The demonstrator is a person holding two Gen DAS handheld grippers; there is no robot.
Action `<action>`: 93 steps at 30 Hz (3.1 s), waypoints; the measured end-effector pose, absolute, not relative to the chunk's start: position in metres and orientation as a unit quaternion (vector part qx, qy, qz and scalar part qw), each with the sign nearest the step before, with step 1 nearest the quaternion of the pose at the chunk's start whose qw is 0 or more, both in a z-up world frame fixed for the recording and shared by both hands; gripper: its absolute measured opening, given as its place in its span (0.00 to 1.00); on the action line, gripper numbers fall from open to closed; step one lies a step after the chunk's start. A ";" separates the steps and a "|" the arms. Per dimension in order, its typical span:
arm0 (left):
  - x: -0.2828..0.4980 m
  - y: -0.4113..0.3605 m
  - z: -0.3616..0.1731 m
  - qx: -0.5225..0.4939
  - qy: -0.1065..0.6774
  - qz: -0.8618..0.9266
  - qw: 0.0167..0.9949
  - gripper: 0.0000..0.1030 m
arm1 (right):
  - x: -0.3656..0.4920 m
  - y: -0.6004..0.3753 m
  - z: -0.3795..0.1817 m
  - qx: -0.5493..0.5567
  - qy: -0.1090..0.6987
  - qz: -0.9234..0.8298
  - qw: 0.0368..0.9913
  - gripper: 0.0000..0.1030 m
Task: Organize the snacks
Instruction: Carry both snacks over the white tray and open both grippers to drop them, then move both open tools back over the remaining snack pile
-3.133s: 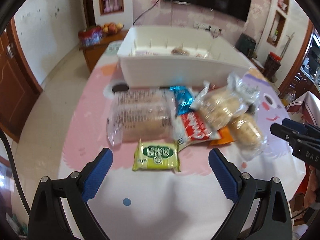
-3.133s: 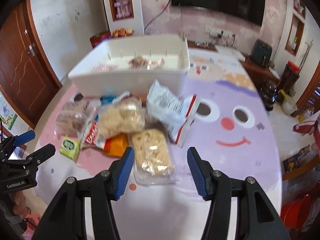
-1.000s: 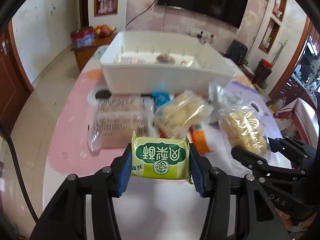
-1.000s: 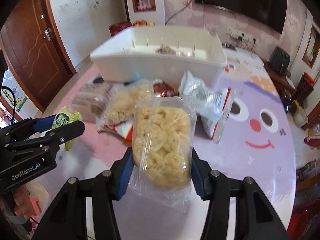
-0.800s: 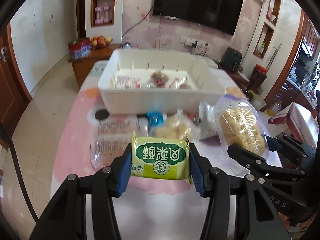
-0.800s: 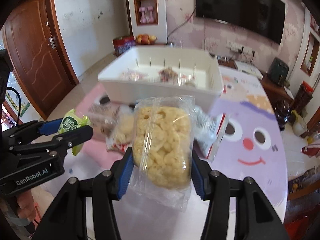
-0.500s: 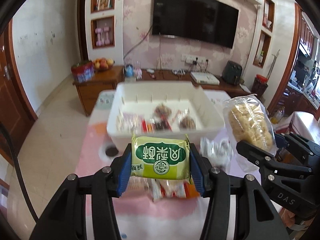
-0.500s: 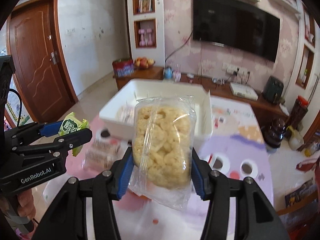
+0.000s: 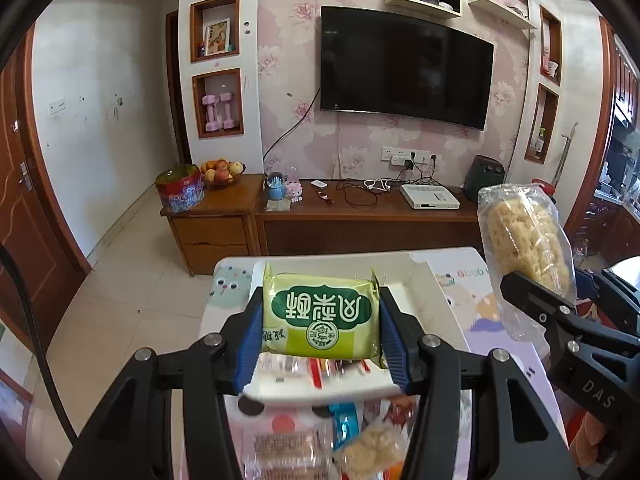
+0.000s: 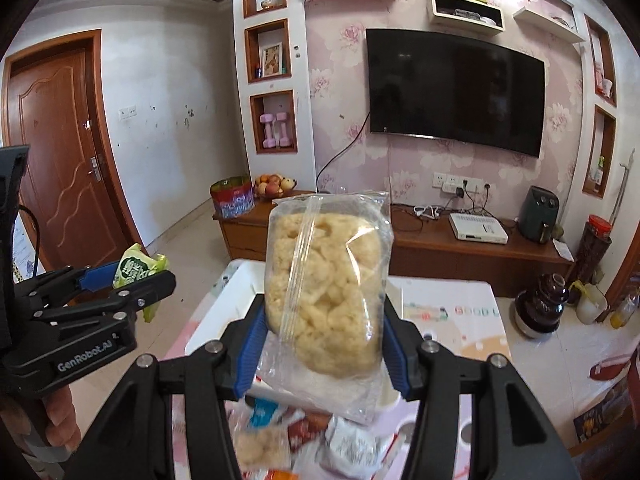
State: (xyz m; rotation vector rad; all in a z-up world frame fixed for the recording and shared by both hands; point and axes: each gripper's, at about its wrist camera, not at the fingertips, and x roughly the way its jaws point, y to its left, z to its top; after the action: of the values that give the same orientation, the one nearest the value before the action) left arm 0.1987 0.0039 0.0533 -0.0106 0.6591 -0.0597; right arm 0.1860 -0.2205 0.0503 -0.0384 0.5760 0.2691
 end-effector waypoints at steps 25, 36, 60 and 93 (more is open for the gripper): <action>0.323 0.000 -0.019 -0.004 0.402 -0.002 0.916 0.88 | 0.321 -0.201 -0.027 -0.015 0.412 0.115 0.904 0.53; 0.315 0.021 -0.039 -0.043 0.423 0.008 0.905 0.91 | 0.311 -0.209 -0.034 -0.012 0.421 0.104 0.901 0.60; 0.220 0.020 0.028 -0.010 0.390 -0.009 0.921 0.91 | 0.223 -0.205 0.037 -0.029 0.375 0.124 0.918 0.60; 0.063 0.021 0.009 0.031 0.334 -0.032 0.941 0.95 | 0.098 -0.193 -0.002 -0.046 0.378 0.192 0.905 0.60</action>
State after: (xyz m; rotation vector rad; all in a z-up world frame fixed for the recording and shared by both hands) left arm 0.0627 0.0215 0.0089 0.0627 0.6821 -0.0651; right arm 0.0983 -0.1927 -0.0016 -0.0945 0.7807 0.3963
